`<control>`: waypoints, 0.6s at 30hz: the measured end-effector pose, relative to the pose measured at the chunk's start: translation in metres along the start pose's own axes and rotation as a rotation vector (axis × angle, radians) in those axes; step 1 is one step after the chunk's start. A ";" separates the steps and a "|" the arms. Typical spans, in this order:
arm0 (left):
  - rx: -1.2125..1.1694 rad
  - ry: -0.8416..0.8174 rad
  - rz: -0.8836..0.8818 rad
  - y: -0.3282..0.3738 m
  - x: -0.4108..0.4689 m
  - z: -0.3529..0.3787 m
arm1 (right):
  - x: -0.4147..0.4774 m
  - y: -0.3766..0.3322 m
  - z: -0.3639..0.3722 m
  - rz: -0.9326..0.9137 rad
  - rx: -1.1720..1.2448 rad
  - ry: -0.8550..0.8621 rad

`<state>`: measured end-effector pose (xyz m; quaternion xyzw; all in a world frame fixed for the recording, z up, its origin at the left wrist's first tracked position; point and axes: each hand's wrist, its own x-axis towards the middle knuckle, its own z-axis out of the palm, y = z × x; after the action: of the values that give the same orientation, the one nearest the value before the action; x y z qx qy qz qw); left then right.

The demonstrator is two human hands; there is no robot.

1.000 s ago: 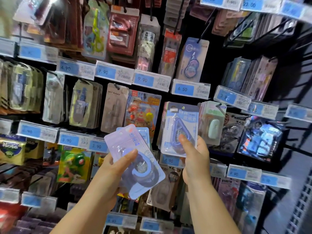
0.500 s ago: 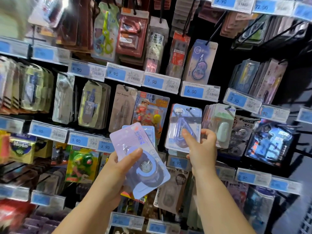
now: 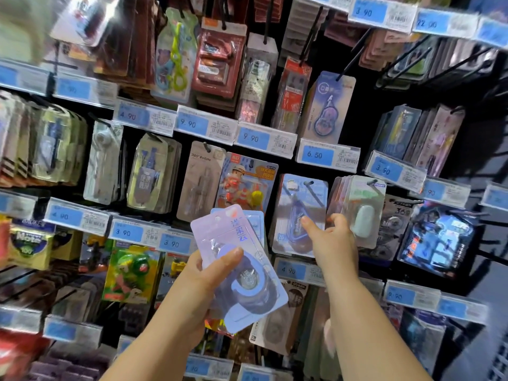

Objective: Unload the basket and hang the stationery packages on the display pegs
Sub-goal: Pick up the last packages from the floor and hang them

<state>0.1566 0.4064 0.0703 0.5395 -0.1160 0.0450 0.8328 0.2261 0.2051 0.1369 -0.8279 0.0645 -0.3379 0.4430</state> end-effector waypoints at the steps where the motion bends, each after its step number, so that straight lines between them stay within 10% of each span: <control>1: -0.002 -0.007 -0.003 -0.001 0.000 0.001 | 0.002 0.001 0.001 0.015 -0.035 -0.023; 12: 0.001 -0.058 0.023 -0.004 0.002 0.003 | -0.040 -0.005 -0.004 -0.268 -0.042 0.094; 18: 0.023 -0.058 0.066 -0.007 0.003 0.005 | -0.096 -0.006 0.003 -0.254 0.243 -0.400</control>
<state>0.1599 0.3984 0.0667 0.5460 -0.1572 0.0582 0.8208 0.1532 0.2495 0.0916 -0.8205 -0.1695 -0.2259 0.4970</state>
